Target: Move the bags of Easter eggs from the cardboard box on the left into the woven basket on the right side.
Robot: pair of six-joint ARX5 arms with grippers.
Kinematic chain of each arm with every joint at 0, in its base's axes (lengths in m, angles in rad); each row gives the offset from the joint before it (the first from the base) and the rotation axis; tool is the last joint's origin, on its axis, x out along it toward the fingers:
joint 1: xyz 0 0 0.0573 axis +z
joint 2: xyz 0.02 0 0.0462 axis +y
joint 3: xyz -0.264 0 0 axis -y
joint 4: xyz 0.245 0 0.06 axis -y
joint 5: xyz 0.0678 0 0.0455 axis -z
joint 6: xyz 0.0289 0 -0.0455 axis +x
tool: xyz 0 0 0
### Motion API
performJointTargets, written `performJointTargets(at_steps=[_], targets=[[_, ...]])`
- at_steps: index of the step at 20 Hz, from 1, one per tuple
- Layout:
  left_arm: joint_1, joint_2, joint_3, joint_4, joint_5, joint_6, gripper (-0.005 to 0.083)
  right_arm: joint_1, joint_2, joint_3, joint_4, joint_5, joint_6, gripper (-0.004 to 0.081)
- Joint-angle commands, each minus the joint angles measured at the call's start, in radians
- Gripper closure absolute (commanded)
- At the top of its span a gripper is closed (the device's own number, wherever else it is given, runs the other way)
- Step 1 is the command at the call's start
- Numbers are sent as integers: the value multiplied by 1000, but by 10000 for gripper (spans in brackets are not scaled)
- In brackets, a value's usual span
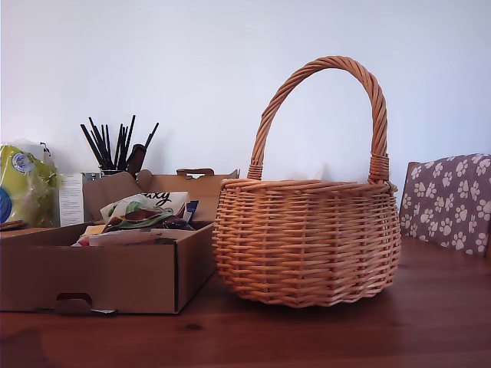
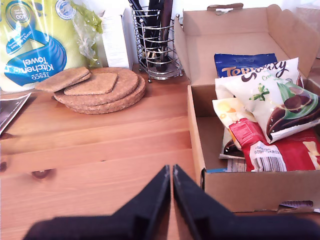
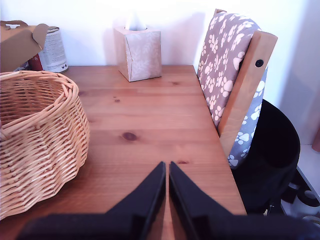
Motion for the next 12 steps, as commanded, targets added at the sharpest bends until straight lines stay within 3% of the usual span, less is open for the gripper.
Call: performJointTargets(at_steps=[1,8,12], targets=[[1,-10,-16,-10,31,-4,797,-2,-5,-13,5,0,2,783],[1,-10,-16,21,51,-8,797,-2,-5,-11,33,-3,9,783],[-11,-10,19,65,140,-72,797,1,-5,68,6,-11,222,783]])
